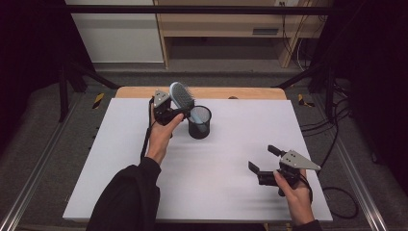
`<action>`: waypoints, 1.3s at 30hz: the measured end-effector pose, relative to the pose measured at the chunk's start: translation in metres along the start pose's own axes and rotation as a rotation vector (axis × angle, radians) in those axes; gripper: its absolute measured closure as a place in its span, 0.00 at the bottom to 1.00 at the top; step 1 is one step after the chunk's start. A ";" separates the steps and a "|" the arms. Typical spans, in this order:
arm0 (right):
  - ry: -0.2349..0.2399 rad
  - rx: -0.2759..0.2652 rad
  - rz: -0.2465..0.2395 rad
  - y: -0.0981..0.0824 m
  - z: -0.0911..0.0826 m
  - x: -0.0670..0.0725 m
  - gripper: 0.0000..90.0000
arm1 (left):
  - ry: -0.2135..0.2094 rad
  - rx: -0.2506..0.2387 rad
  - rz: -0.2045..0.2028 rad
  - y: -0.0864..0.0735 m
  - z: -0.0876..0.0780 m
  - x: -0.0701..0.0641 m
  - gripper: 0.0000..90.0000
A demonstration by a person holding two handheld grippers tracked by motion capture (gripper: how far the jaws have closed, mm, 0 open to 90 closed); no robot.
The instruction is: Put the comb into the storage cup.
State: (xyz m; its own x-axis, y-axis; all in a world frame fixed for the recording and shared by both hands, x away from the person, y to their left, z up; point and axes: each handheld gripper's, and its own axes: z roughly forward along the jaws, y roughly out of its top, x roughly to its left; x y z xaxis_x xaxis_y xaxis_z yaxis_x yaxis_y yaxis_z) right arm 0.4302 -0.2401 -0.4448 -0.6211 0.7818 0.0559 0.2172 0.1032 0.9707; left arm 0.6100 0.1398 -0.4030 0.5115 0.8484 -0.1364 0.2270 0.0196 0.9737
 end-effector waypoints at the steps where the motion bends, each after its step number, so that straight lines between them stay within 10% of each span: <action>1: 0.000 0.000 0.000 0.000 0.000 0.000 0.03 | 0.004 -0.003 0.003 0.000 0.000 0.000 0.04; 39: 0.007 0.010 0.015 0.000 0.001 0.000 0.03 | -0.009 -0.064 0.000 -0.001 -0.015 -0.001 0.04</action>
State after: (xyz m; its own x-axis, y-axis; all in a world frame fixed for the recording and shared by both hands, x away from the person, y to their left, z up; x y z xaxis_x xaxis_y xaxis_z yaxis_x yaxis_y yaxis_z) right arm 0.4309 -0.2390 -0.4449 -0.6231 0.7788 0.0725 0.2339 0.0971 0.9674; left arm 0.5967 0.1470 -0.4008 0.5191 0.8436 -0.1376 0.1734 0.0538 0.9834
